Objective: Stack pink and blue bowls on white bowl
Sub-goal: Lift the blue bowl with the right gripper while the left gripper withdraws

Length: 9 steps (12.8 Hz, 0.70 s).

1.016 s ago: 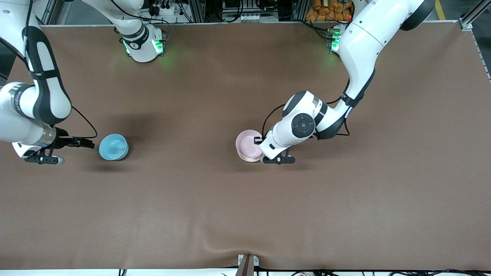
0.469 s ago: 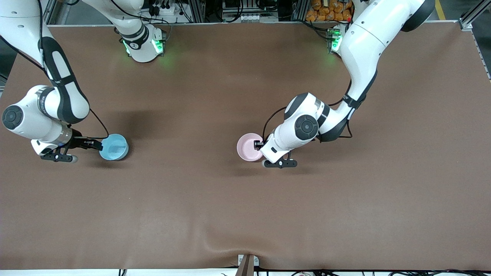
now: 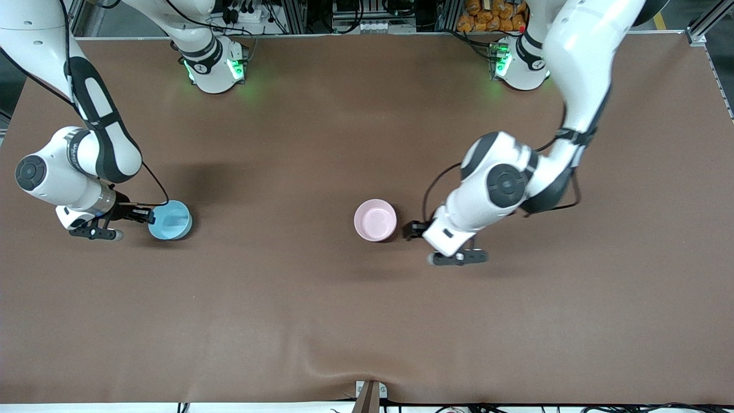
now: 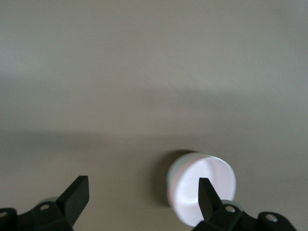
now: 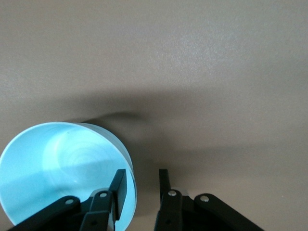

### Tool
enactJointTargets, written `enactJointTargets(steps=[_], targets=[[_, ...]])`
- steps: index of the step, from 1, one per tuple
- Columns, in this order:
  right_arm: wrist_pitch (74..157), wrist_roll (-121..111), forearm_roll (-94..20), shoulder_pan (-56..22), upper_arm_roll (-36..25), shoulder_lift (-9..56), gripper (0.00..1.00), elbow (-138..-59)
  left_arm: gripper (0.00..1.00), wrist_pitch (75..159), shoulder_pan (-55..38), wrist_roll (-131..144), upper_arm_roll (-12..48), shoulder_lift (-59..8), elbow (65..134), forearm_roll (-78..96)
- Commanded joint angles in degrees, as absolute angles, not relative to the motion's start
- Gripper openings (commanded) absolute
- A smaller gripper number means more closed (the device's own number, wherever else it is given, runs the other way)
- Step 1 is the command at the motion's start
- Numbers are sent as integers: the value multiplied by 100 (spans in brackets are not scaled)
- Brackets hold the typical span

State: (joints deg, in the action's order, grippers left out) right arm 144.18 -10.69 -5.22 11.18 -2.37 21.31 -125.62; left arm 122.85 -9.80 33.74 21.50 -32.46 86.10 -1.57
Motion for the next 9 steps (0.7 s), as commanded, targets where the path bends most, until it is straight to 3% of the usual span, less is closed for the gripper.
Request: enactJointTargets(steps=[1, 3, 9], targets=[[14652, -1160, -624, 1108, -220, 2066, 0, -12735, 100, 11770, -556, 3410, 2144, -2490, 8745, -605], [14459, -1143, -851, 1125, -124, 1996, 0, -12727, 100, 11463, -239, 3079, 2136, -2024, 8745, -676], [12475, -284, -1879, 529, 158, 1284, 0, -11946, 100, 9450, 105, 2751, 2127, -1336, 8192, -677]])
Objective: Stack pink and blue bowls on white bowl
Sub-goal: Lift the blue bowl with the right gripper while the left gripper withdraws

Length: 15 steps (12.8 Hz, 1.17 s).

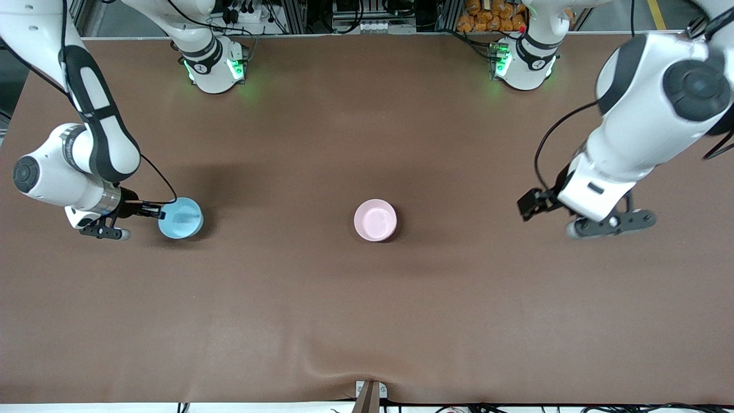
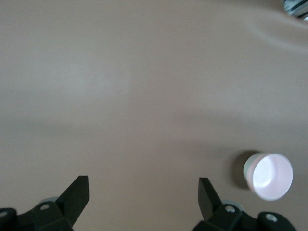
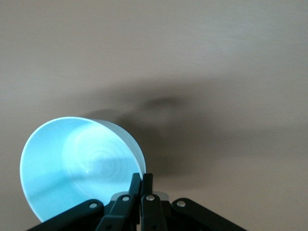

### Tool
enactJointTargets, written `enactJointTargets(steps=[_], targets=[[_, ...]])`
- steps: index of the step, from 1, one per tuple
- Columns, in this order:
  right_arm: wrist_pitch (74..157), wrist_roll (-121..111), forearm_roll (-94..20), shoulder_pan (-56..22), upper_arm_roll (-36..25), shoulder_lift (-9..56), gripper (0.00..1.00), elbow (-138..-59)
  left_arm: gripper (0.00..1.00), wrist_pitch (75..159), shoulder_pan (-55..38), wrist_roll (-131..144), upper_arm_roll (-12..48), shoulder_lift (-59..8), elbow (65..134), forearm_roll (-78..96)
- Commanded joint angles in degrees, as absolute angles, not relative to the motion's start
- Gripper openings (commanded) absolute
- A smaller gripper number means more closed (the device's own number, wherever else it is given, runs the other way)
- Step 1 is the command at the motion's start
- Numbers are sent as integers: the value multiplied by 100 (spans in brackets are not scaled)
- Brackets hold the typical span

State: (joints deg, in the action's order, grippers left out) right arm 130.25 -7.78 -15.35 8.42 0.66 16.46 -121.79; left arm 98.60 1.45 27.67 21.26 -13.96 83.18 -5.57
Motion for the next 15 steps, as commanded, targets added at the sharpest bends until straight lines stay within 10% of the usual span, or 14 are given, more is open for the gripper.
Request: enactJointTargets(steps=[1, 7, 15], targets=[[12254, 241, -1890, 223, 158, 1240, 0, -11788, 100, 9361, 123, 2742, 2118, -1197, 8174, -677], [12372, 4134, -1925, -2158, 149, 1414, 0, -10996, 100, 8720, 386, 2637, 1986, -589, 8174, -616], [13454, 6855, -1855, -3638, 132, 3515, 0, -9158, 100, 8692, 818, 1408, 1760, -353, 8191, -133]])
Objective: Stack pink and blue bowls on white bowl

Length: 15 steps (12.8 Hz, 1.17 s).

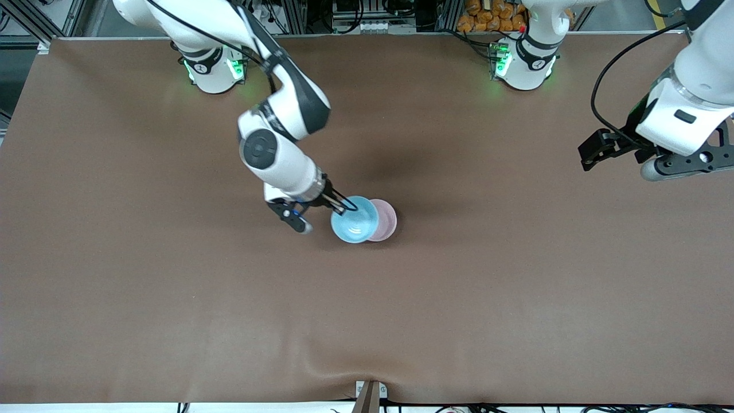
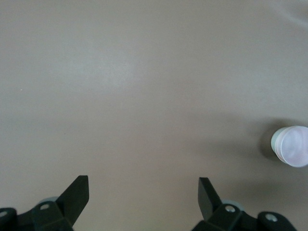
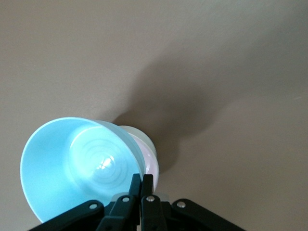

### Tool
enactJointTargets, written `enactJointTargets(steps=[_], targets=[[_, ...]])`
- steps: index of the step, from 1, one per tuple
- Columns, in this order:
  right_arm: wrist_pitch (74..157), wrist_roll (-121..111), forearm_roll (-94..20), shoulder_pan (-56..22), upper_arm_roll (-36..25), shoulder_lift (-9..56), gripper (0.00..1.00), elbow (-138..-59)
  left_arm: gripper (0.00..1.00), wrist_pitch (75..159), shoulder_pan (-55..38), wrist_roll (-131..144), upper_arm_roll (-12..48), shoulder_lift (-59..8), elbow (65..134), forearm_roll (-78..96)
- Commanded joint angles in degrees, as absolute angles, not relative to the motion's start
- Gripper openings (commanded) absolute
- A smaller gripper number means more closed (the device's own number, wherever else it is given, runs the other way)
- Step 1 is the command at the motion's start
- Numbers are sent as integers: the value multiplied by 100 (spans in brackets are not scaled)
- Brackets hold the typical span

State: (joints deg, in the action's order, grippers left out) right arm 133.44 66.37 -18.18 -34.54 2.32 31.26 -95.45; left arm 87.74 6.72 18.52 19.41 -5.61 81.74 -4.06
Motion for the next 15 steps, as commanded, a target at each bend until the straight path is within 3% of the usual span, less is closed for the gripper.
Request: enactJointTargets(steps=[1, 3, 15], targets=[[13482, 6925, -1854, -3691, 132, 3533, 0, -9167, 100, 8684, 556, 1311, 1375, -299, 8218, -123], [13491, 7040, -1854, -3726, 132, 3603, 0, -9141, 100, 8596, -199, 871, 435, -211, 8253, -114], [13465, 7101, -1662, -4078, 26, 3638, 0, -9290, 100, 8464, 79, 809, 343, -88, 8473, 53]])
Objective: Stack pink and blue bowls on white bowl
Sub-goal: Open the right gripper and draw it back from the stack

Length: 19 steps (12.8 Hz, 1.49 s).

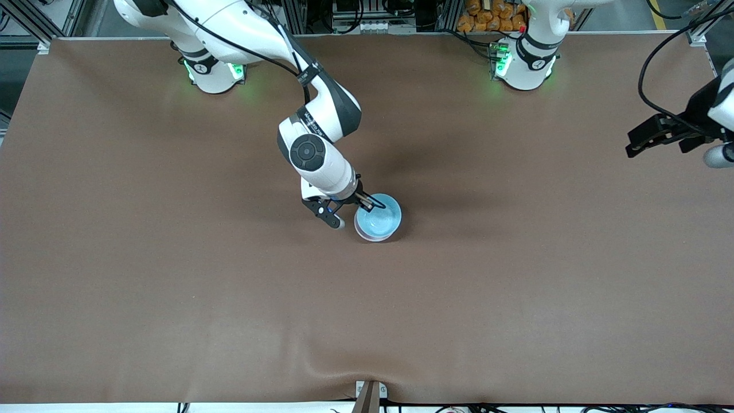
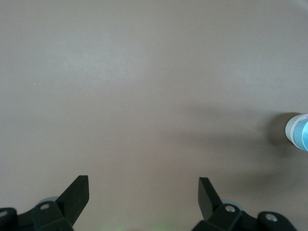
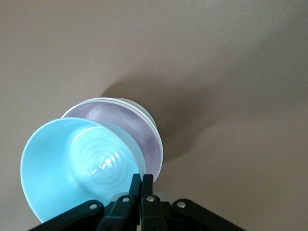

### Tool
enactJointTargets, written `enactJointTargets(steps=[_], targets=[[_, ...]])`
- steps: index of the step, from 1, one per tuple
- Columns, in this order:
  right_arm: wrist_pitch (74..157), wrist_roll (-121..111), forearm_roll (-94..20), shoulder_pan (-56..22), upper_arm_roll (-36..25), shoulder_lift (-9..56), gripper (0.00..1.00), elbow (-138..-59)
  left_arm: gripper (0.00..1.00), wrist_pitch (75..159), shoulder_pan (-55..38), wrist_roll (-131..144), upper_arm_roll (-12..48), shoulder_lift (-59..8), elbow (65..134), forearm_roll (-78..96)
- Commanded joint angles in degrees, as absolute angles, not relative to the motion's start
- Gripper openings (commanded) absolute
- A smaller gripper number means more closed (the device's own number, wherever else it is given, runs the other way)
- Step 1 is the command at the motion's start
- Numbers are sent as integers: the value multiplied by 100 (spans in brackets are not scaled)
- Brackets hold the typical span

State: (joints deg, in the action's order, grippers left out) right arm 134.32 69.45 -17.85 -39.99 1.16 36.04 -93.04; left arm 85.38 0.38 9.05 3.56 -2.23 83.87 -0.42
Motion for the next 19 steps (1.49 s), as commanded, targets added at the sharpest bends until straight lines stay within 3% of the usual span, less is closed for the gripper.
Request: enactJointTargets(steps=[1, 3, 4, 6, 7, 9, 12, 19], targets=[[13456, 7093, -1592, -4061, 26, 3647, 0, -9290, 100, 8464, 70, 800, 343, -88, 8473, 53], [13439, 7084, -1564, -3999, 26, 3639, 0, -9290, 100, 8446, 79, 800, 343, -88, 8481, 53], [13438, 7093, -1564, -3999, -8, 3639, 10, -9281, 100, 8420, 79, 800, 343, -88, 8473, 53], [13447, 7101, -1564, -4008, -26, 3656, 94, -9273, 100, 8341, 97, 765, 334, -88, 8499, 53], [13421, 7171, -1564, -4008, -26, 3648, 100, -9246, 100, 8341, 158, 660, 334, -88, 8499, 53], [13255, 7198, -1564, -3982, -35, 3569, 100, -9063, 100, 8332, 202, 580, 334, -79, 8490, 53], [11870, 6805, -1538, -3360, -26, 3568, 100, -7844, 100, 8306, 185, 606, 351, -97, 8473, 62], [9864, 2811, -1582, -1411, 17, 3454, 100, -6752, 100, 8306, 185, 580, 369, -114, 8446, 53]])
